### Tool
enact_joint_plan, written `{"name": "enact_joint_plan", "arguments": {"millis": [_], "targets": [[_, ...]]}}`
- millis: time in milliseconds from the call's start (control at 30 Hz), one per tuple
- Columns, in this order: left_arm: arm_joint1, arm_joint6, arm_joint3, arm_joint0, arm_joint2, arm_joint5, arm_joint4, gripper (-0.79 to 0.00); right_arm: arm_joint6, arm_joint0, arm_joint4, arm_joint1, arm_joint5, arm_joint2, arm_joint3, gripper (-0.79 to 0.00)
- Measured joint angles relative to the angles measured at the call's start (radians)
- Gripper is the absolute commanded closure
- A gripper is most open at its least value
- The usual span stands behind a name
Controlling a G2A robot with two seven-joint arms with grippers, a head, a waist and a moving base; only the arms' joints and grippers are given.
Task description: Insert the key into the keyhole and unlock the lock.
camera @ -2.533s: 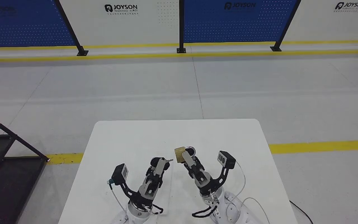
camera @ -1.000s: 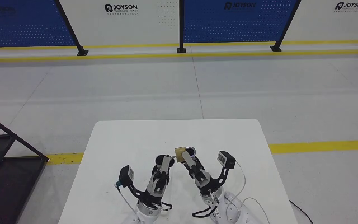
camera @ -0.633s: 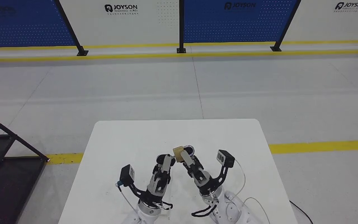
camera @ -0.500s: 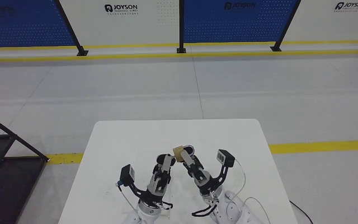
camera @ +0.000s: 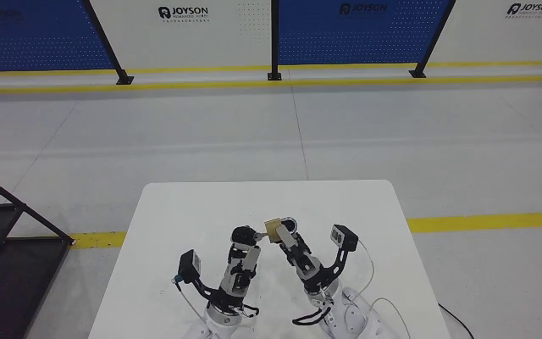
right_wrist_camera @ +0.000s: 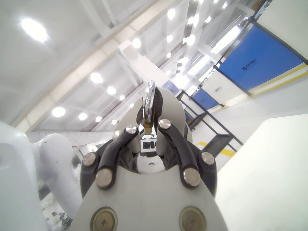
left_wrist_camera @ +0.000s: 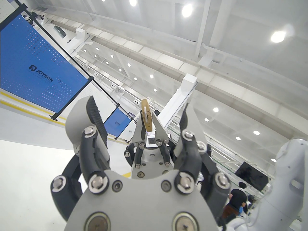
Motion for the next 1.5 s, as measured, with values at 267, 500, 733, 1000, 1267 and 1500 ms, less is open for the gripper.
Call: {"name": "enact_joint_plan", "arguments": {"millis": [267, 500, 733, 1000, 1267, 1500], "targets": [[0.009, -0.033, 0.004, 0.008, -0.037, -0.056, 0.0, -0.24, 0.068, 0.004, 0.045, 0.003, 0.022, 0.013, -0.001, 0.0], [0.015, -0.079, 0.01, 0.014, -0.057, -0.079, -0.01, -0.296, 0.11, -0.005, 0.068, 0.006, 0.029, 0.031, -0.014, 0.0], [0.017, -0.113, 0.009, 0.011, -0.061, -0.093, -0.019, -0.259, 0.147, -0.009, 0.08, 0.008, 0.047, 0.037, -0.022, 0.0], [0.016, -0.14, 0.012, 0.004, -0.059, -0.078, -0.034, -0.188, 0.172, -0.011, 0.089, 0.007, 0.056, 0.041, -0.027, 0.0], [0.015, -0.145, 0.013, -0.001, -0.061, -0.064, -0.041, -0.058, 0.186, -0.011, 0.09, 0.006, 0.062, 0.042, -0.028, 0.0], [0.014, -0.143, 0.013, -0.001, -0.061, -0.052, -0.036, 0.0, 0.197, -0.01, 0.086, 0.004, 0.069, 0.041, -0.028, 0.0]]}}
